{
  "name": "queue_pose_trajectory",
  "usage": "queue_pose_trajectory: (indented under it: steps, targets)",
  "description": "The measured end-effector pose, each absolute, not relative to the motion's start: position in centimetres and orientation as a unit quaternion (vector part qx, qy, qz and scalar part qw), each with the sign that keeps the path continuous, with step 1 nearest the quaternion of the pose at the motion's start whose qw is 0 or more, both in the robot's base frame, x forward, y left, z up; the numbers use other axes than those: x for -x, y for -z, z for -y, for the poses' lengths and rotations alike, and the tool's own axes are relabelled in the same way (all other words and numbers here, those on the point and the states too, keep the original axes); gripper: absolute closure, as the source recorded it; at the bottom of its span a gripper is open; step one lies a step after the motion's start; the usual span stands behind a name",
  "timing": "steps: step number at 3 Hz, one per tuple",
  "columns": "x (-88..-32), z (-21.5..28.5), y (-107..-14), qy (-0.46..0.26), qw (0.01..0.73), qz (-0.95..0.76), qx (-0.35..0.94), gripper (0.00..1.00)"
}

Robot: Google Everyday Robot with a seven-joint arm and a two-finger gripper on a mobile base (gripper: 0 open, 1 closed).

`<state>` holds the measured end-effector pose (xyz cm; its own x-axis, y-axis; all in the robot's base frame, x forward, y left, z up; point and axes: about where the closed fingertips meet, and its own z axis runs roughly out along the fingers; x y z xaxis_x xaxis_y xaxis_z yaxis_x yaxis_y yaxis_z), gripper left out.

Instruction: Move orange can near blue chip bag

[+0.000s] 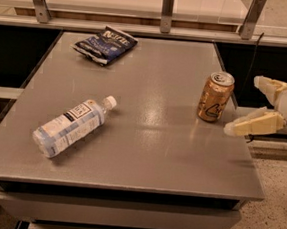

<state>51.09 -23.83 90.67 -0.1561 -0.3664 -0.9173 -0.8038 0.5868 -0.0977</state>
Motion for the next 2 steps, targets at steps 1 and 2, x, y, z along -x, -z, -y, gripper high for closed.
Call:
queue_pose_trajectory:
  steps: [1, 2]
  targets:
    - [-51.85, 23.25, -90.44, -0.229, 0.525, -0.717, 0.397, 0.00]
    - [-52.57, 22.88, -90.24, -0.241, 0.535, -0.708, 0.393, 0.00]
